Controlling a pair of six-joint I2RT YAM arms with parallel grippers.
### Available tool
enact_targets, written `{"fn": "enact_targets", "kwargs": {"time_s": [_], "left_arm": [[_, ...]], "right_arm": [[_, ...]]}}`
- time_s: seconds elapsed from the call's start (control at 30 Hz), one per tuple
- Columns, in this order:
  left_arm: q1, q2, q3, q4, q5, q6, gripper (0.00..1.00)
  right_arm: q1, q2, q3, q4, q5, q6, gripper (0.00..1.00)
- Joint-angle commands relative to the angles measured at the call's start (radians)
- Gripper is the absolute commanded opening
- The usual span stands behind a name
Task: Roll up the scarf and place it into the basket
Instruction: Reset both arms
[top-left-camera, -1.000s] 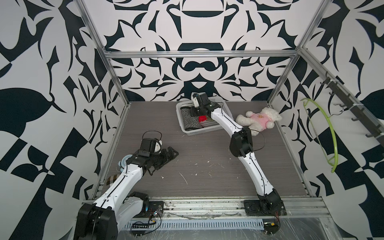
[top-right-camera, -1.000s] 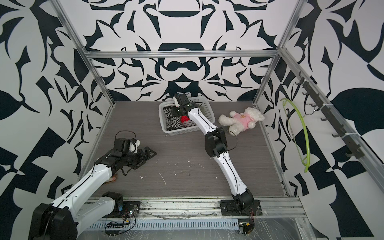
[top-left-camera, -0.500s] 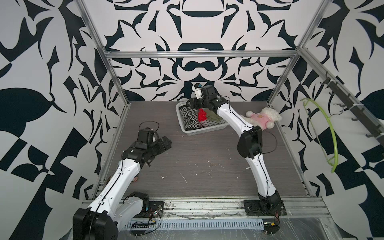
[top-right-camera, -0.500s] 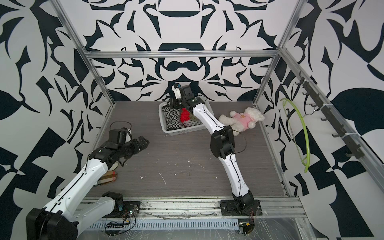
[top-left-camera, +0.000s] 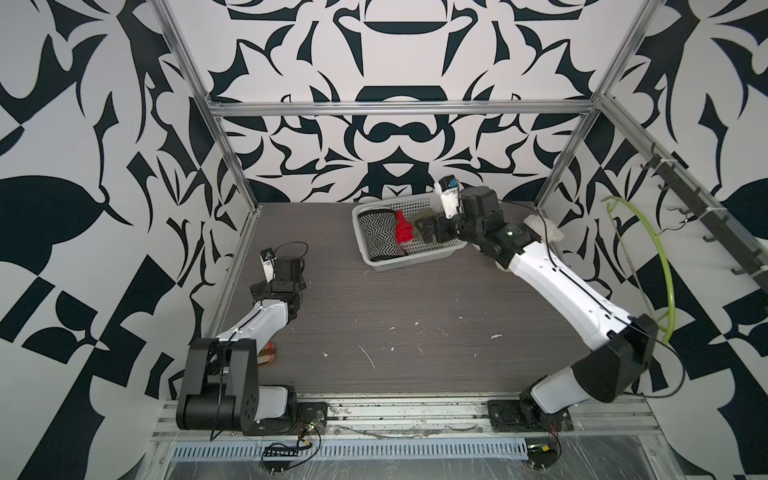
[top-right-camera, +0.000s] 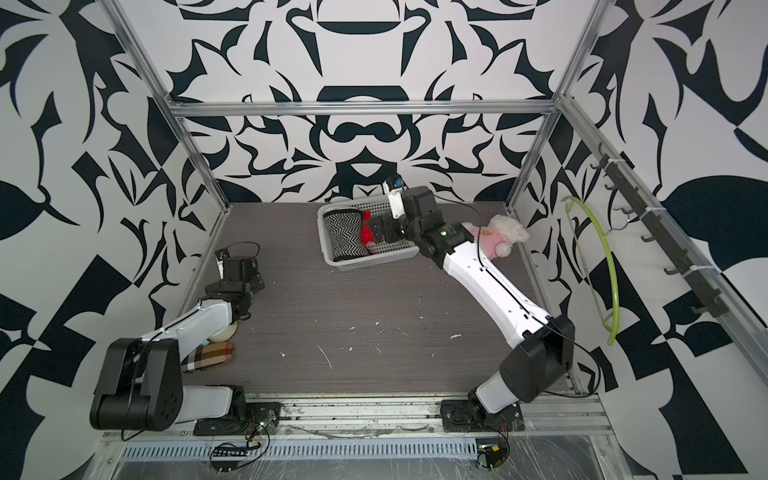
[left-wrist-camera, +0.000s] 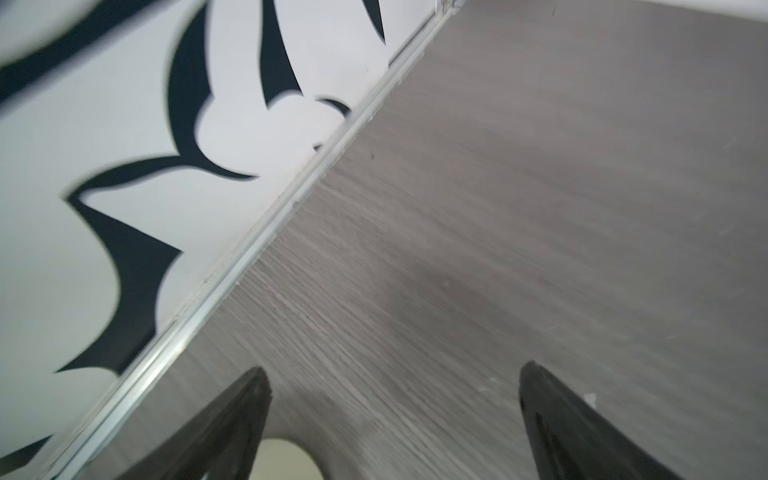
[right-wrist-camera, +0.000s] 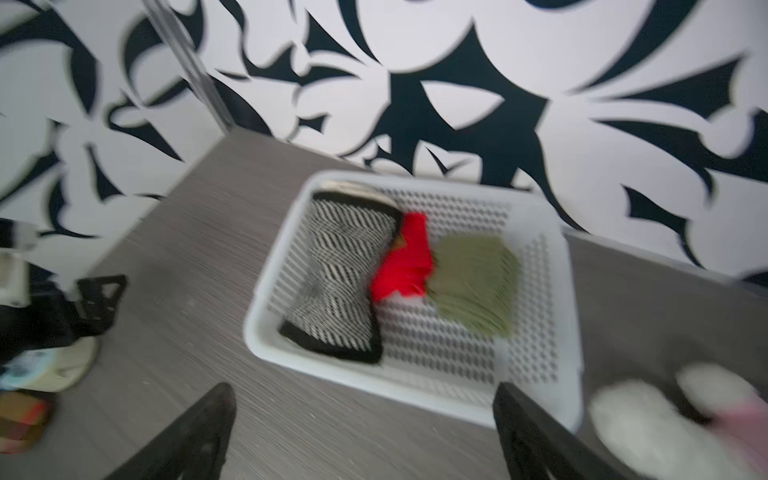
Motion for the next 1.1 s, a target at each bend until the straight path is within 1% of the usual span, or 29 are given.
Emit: {"fn": "enact_targets", "kwargs": {"time_s": [0.0,0.03,0.1,0.13,0.2,0.23,0.27,0.3,0.37,0.43,0.47,0.53,0.6,0.63,0.67,0.7,0.73,0.77,0.8,0.97,1.0,1.07], "left_arm": [[-0.004,0.048,-0.051,0.363,0.096,0.123,0.99],[-0.003,0.037,-0.036,0.304,0.108,0.109,0.99],[-0.003,0.041,-0.093,0.460,0.146,0.138,0.99],[-0.002,0.042,-0.129,0.531,0.189,0.152,0.99],[-0.002,0.105,-0.181,0.721,0.198,0.180,0.99],[-0.003,0.121,-0.177,0.736,0.223,0.198,0.99],[-0.003,0.112,-0.147,0.653,0.281,0.203,0.99],[-0.004,0.116,-0.136,0.624,0.297,0.205,0.99],[-0.004,0.131,-0.180,0.711,0.308,0.208,0.99],[-0.003,0.165,-0.193,0.786,0.313,0.219,0.99],[-0.004,0.167,-0.190,0.782,0.314,0.220,0.99],[0.006,0.154,-0.181,0.737,0.327,0.205,0.99],[0.007,0.157,-0.185,0.753,0.327,0.209,0.99],[0.008,0.158,-0.186,0.753,0.326,0.208,0.99],[0.008,0.158,-0.184,0.748,0.327,0.208,0.99],[0.007,0.157,-0.185,0.751,0.327,0.208,0.99],[0.007,0.156,-0.187,0.752,0.324,0.206,0.99],[0.008,0.155,-0.188,0.754,0.325,0.205,0.99],[0.007,0.153,-0.189,0.755,0.325,0.205,0.99],[0.008,0.156,-0.189,0.755,0.325,0.204,0.99],[0.007,0.156,-0.189,0.754,0.326,0.205,0.99],[0.007,0.155,-0.189,0.754,0.325,0.205,0.99]], "right_arm": [[-0.042,-0.022,-0.192,0.105,0.265,-0.105,0.99],[-0.060,-0.024,-0.234,0.118,0.320,-0.082,1.00],[-0.115,-0.045,-0.314,0.152,0.326,-0.032,1.00],[-0.143,-0.067,-0.379,0.211,0.320,-0.021,1.00],[-0.161,-0.109,-0.521,0.379,0.333,-0.060,1.00],[-0.167,-0.121,-0.598,0.478,0.345,-0.088,1.00],[-0.171,-0.121,-0.646,0.552,0.377,-0.104,1.00],[-0.179,-0.119,-0.675,0.586,0.397,-0.114,1.00],[-0.184,-0.112,-0.746,0.701,0.448,-0.144,1.00],[-0.219,-0.095,-0.809,0.816,0.418,-0.150,1.00],[-0.242,-0.072,-0.819,0.844,0.402,-0.141,1.00],[-0.258,-0.023,-0.821,0.880,0.448,-0.157,1.00],[-0.282,0.003,-0.817,0.873,0.431,-0.137,1.00],[-0.288,0.019,-0.834,0.906,0.441,-0.130,1.00],[-0.298,0.041,-0.875,0.974,0.442,-0.116,1.00],[-0.309,0.072,-0.924,1.084,0.443,-0.106,1.00],[-0.320,0.073,-0.954,1.182,0.454,-0.117,1.00],[-0.335,0.048,-0.935,1.075,0.430,-0.069,1.00],[-0.348,0.056,-0.940,1.100,0.417,-0.072,1.00],[-0.360,0.057,-0.939,1.094,0.407,-0.054,0.99],[-0.362,0.056,-0.940,1.090,0.386,-0.056,0.99],[-0.378,0.043,-0.986,1.153,0.250,-0.095,0.98]]}}
